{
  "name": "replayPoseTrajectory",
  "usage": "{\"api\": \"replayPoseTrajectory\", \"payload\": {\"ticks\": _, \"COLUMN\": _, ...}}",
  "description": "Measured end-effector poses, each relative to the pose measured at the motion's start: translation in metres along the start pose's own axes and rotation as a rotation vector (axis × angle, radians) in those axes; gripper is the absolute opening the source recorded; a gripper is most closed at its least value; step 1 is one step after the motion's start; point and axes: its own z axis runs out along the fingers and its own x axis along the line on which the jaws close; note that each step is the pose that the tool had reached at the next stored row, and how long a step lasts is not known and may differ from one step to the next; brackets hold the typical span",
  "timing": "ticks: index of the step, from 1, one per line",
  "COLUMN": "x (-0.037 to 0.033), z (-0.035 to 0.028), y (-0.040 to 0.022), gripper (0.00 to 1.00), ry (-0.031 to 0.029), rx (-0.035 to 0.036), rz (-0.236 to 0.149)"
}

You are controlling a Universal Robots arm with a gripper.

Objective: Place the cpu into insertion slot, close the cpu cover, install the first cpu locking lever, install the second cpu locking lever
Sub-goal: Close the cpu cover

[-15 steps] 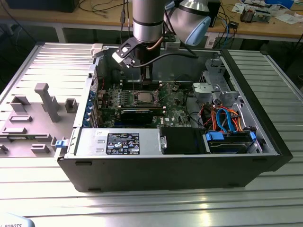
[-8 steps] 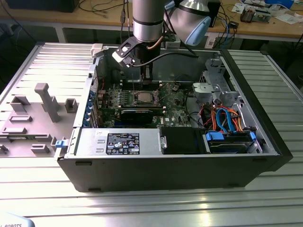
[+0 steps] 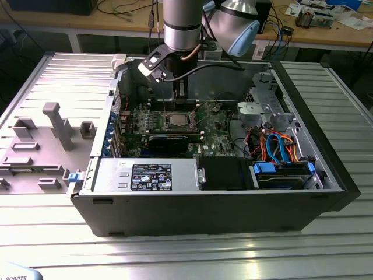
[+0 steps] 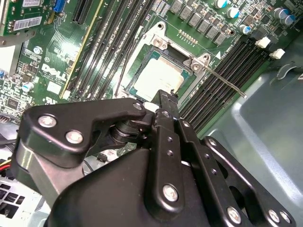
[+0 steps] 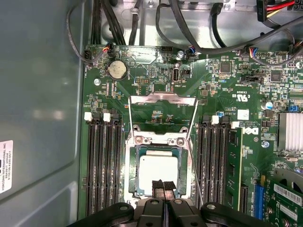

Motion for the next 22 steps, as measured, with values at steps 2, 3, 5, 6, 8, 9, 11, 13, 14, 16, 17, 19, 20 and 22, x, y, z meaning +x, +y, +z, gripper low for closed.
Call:
{"api": "replayPoseTrajectory", "payload": {"ticks": 2, "x": 0.0, "z": -0.0016, "y": 0.0, "gripper": 0.11, "ry": -0.0007, "rx": 0.0001, "rz": 0.0}}
{"api": "replayPoseTrajectory", "payload": {"ticks": 3, "x": 0.0, "z": -0.0031, "y": 0.0001, "gripper": 0.11, "ry": -0.0008, "rx": 0.0, "rz": 0.0}}
{"api": "replayPoseTrajectory", "payload": {"ticks": 5, "x": 0.0, "z": -0.0057, "y": 0.0001, "gripper": 0.11, "ry": -0.0015, "rx": 0.0, "rz": 0.0}}
{"api": "replayPoseTrajectory", "payload": {"ticks": 6, "x": 0.0, "z": -0.0065, "y": 0.0001, "gripper": 0.11, "ry": -0.0018, "rx": 0.0001, "rz": 0.0}}
{"api": "replayPoseTrajectory", "payload": {"ticks": 8, "x": 0.0001, "z": -0.0082, "y": 0.0002, "gripper": 0.11, "ry": -0.0024, "rx": 0.0, "rz": 0.0}}
{"api": "replayPoseTrajectory", "payload": {"ticks": 9, "x": 0.0001, "z": -0.0092, "y": 0.0002, "gripper": 0.11, "ry": -0.0029, "rx": 0.0, "rz": 0.0}}
{"api": "replayPoseTrajectory", "payload": {"ticks": 11, "x": 0.0001, "z": -0.0105, "y": 0.0002, "gripper": 0.11, "ry": -0.0034, "rx": 0.0001, "rz": 0.0}}
{"api": "replayPoseTrajectory", "payload": {"ticks": 13, "x": 0.0001, "z": -0.0119, "y": 0.0002, "gripper": 0.11, "ry": -0.004, "rx": 0.0001, "rz": 0.0}}
{"api": "replayPoseTrajectory", "payload": {"ticks": 14, "x": 0.0001, "z": -0.0124, "y": 0.0002, "gripper": 0.11, "ry": -0.0045, "rx": 0.0001, "rz": 0.0}}
{"api": "replayPoseTrajectory", "payload": {"ticks": 16, "x": 0.0001, "z": -0.0135, "y": 0.0003, "gripper": 0.11, "ry": -0.005, "rx": 0.0001, "rz": 0.0}}
{"api": "replayPoseTrajectory", "payload": {"ticks": 17, "x": 0.0001, "z": -0.0142, "y": 0.0003, "gripper": 0.11, "ry": -0.0054, "rx": 0.0001, "rz": 0.0}}
{"api": "replayPoseTrajectory", "payload": {"ticks": 19, "x": 0.0001, "z": -0.0146, "y": 0.0003, "gripper": 0.11, "ry": -0.0058, "rx": 0.0001, "rz": 0.0}}
{"api": "replayPoseTrajectory", "payload": {"ticks": 20, "x": 0.0001, "z": -0.0147, "y": 0.0003, "gripper": 0.11, "ry": -0.006, "rx": 0.0002, "rz": 0.0}}
{"api": "replayPoseTrajectory", "payload": {"ticks": 22, "x": 0.0001, "z": -0.0147, "y": 0.0007, "gripper": 0.11, "ry": -0.0061, "rx": 0.0002, "rz": 0.0}}
